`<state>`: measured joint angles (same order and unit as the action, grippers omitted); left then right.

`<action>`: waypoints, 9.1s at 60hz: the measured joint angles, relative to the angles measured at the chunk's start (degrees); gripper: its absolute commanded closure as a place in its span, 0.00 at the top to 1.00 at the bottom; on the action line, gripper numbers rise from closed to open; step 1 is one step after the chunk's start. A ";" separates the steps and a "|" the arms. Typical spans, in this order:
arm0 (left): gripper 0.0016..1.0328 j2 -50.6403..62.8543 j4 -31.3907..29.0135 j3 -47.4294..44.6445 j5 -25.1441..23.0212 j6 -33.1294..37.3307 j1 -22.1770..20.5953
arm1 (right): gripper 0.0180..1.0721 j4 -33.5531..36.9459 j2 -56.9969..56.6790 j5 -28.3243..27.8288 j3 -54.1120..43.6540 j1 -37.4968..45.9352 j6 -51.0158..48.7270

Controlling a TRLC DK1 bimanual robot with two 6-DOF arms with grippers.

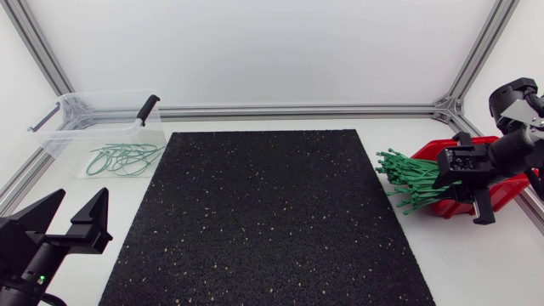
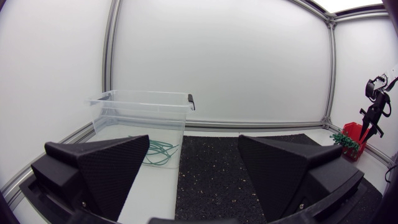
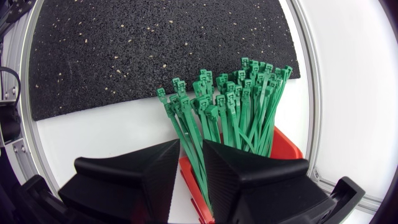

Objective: Take a green cable tie from the red box, thread the tail through the head to close it, then place it in the transparent bin on the left.

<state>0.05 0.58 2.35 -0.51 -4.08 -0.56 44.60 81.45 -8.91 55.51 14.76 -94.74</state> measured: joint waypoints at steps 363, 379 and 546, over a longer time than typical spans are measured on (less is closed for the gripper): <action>0.96 1.11 -0.15 0.00 0.22 -0.42 -2.71 | 0.05 4.26 4.72 -44.74 27.04 -36.11 93.37; 0.96 1.11 -0.15 0.00 0.26 -0.42 -3.41 | 0.05 1.29 3.76 -30.10 25.97 -39.56 95.01; 0.94 74.97 18.40 41.33 17.59 -11.39 -56.00 | 0.05 -7.28 0.85 33.59 22.08 -60.41 126.73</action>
<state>75.02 18.98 43.68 17.08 -15.46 -56.55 37.32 82.30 24.69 77.58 -45.65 31.99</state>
